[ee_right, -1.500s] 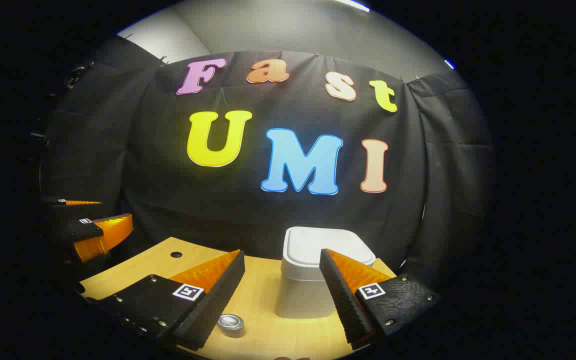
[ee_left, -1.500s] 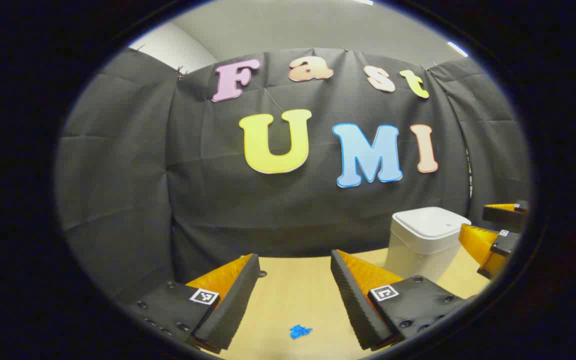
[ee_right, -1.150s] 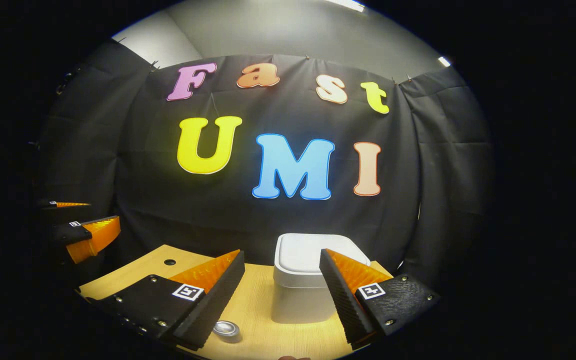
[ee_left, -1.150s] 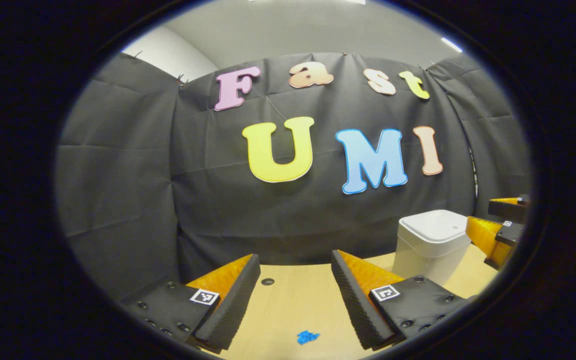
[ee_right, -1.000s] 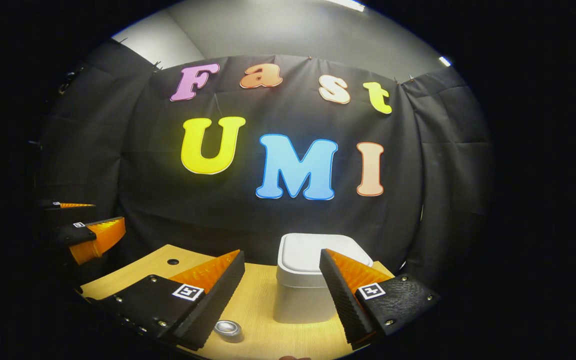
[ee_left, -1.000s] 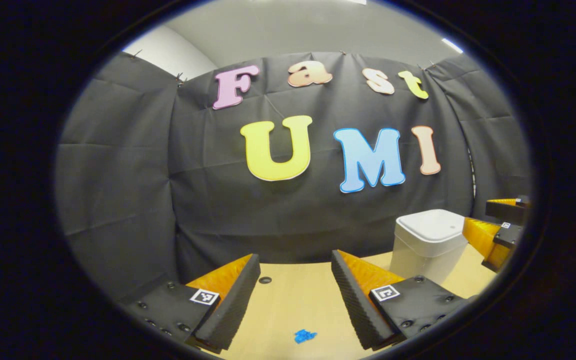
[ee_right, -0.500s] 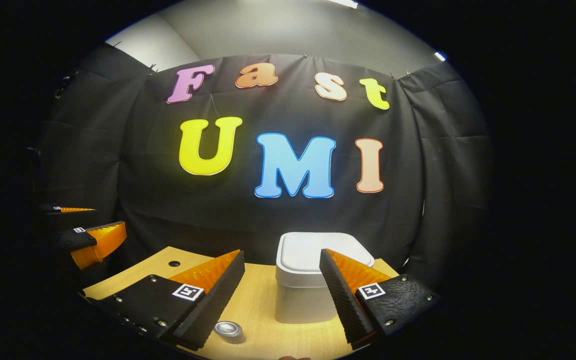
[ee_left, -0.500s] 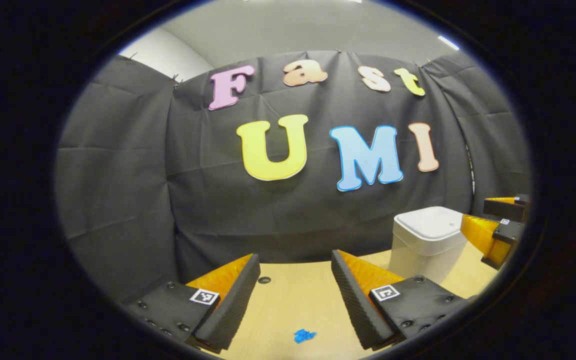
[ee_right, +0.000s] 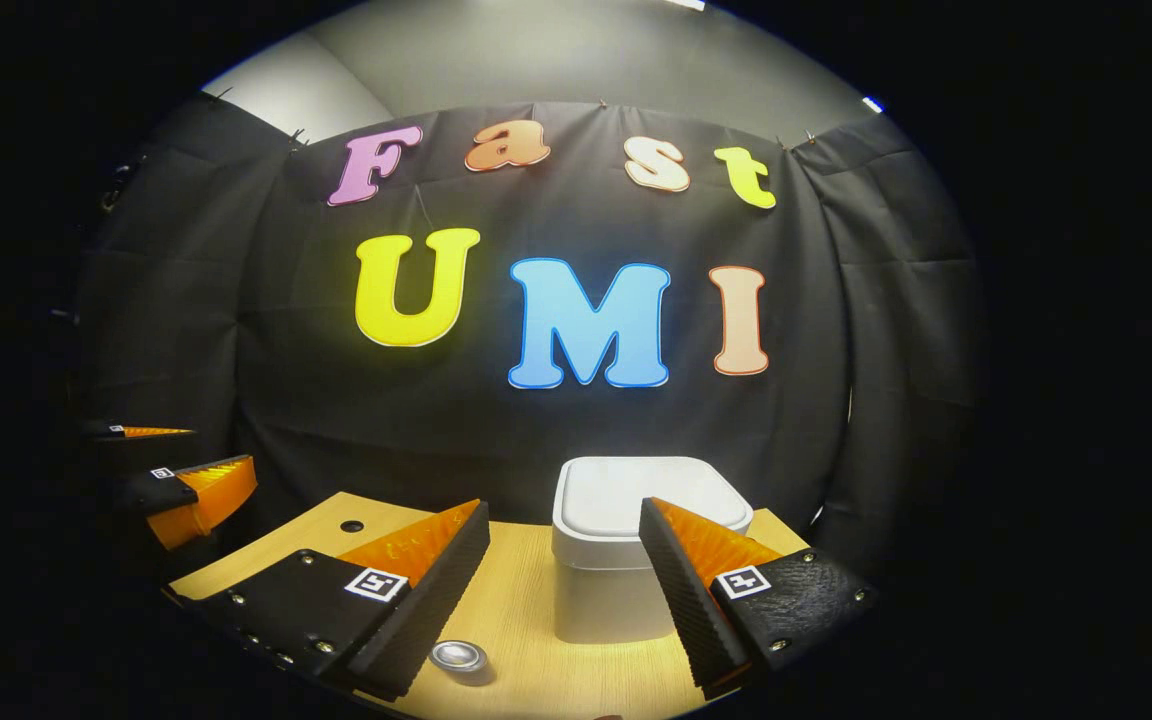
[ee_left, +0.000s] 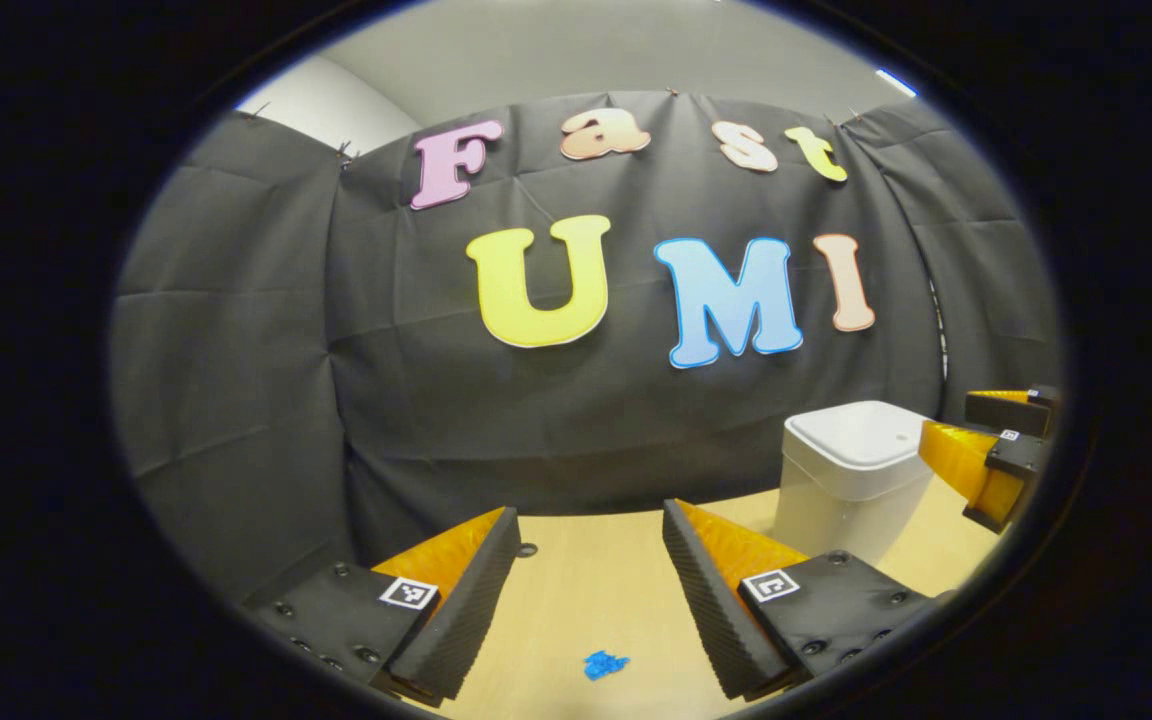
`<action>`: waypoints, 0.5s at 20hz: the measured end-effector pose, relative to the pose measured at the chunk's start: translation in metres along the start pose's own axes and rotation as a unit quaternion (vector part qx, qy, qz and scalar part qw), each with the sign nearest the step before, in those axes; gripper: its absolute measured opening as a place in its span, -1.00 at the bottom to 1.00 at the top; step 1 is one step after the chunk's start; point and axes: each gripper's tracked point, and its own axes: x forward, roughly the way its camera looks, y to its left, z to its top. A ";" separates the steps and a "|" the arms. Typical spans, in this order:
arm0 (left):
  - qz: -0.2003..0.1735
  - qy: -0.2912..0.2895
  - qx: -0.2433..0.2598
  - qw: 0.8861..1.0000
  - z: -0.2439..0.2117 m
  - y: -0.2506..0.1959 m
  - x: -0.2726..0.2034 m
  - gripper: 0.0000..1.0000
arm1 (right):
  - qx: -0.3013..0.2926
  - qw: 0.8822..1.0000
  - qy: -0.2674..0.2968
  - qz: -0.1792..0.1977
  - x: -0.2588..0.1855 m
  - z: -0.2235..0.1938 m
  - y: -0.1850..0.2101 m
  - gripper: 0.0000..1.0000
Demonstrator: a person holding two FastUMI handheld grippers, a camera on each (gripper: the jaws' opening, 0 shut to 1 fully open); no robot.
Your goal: Press the lid of the desktop garbage bin to open it, pick up the crumpled paper on the desktop and throw it into the bin, then pick up the pop can on the desktop and drop it into the bin, and finally close the garbage bin lid.
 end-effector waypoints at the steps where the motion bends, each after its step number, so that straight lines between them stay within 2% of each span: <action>1: -0.001 0.002 0.000 1.000 -0.001 -0.001 0.001 0.89 | 0.000 1.000 0.001 0.000 0.001 0.000 0.000 1.00; 2: -0.001 0.003 0.000 1.000 -0.003 0.000 0.003 0.70 | -0.001 1.000 0.001 -0.001 0.002 0.000 0.000 0.93; 5: 0.000 0.005 -0.001 1.000 -0.004 0.001 0.007 0.70 | -0.004 1.000 0.002 -0.001 0.005 -0.001 0.001 0.93; 6: 0.001 0.006 -0.002 1.000 -0.005 0.000 0.007 0.70 | -0.007 1.000 0.004 -0.003 0.006 -0.002 0.000 1.00; 7: 0.001 0.007 -0.002 1.000 -0.006 0.002 0.008 0.70 | -0.009 1.000 0.007 -0.002 0.009 -0.003 0.001 0.66; 8: 0.002 0.007 -0.002 1.000 -0.006 0.002 0.009 0.70 | -0.010 1.000 0.011 0.000 0.009 -0.006 0.002 0.58; 9: 0.002 0.008 -0.002 1.000 -0.006 0.003 0.010 0.70 | -0.014 1.000 0.015 -0.006 0.011 -0.006 0.000 0.72; 10: 0.002 0.009 -0.002 1.000 -0.007 0.003 0.011 0.70 | -0.014 1.000 0.017 0.002 0.012 -0.007 0.003 0.24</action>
